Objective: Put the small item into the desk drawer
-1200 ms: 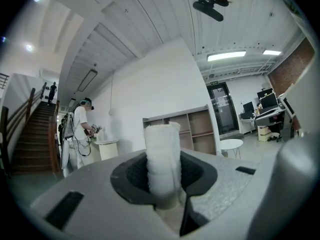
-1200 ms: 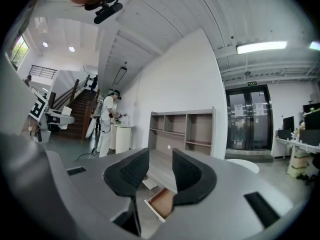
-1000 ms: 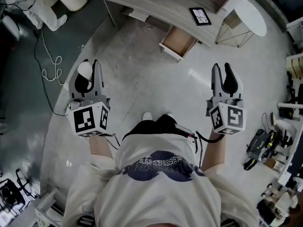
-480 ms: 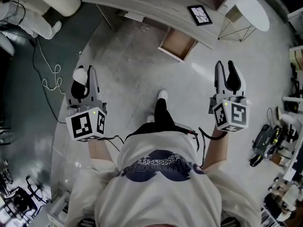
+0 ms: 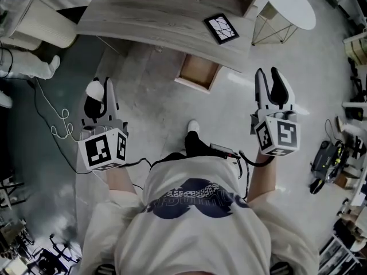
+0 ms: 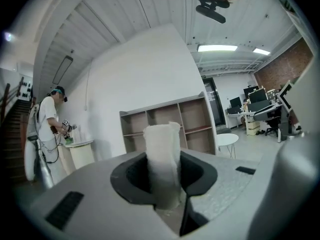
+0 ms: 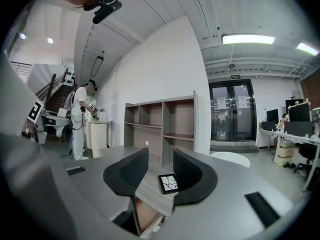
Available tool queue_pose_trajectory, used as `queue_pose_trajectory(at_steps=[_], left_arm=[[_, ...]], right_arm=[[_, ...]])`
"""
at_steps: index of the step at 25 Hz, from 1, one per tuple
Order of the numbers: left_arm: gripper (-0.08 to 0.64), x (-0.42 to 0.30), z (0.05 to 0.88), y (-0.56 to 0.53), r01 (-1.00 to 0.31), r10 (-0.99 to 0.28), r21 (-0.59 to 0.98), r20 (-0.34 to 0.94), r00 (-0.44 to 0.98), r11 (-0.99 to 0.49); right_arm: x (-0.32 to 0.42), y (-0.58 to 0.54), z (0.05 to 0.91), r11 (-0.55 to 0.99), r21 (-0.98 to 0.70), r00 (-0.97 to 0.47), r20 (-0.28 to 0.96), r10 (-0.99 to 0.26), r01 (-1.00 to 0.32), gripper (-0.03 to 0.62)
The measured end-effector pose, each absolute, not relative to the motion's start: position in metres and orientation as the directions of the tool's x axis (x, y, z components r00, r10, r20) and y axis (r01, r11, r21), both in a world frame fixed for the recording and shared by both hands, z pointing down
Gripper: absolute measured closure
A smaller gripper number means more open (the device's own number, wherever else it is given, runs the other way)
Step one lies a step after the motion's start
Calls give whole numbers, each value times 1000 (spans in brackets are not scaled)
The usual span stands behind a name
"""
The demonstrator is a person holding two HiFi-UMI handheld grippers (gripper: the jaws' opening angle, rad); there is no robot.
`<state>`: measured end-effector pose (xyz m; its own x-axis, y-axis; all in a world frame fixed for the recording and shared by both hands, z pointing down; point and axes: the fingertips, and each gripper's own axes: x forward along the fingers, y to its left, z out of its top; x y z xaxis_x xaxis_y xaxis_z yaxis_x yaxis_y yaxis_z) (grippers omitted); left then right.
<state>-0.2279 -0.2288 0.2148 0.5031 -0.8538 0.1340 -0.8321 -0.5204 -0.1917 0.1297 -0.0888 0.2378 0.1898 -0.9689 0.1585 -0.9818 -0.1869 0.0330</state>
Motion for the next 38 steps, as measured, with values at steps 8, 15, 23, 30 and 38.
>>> queue_pose_trajectory(at_steps=[8, 15, 23, 30, 38], left_arm=[[446, -177, 224, -268, -790, -817, -210, 175, 549, -576], [446, -139, 254, -301, -703, -732, -208, 241, 637, -680], [446, -86, 303, -325, -463, -520, -237, 349, 779, -854], [446, -31, 356, -316, -167, -263, -240, 454, 851, -956], [446, 20, 453, -279, 181, -2, -255, 583, 812, -950]], right_arm=[[165, -115, 248, -222, 4, 219, 174, -960, -975, 440], [176, -115, 269, -322, -11, 312, 213, -926, -947, 440], [172, -113, 293, -481, -11, 463, 249, -850, -877, 440], [167, -106, 318, -590, 9, 571, 266, -777, -807, 440], [175, -84, 348, -698, 17, 677, 261, -689, -716, 440]])
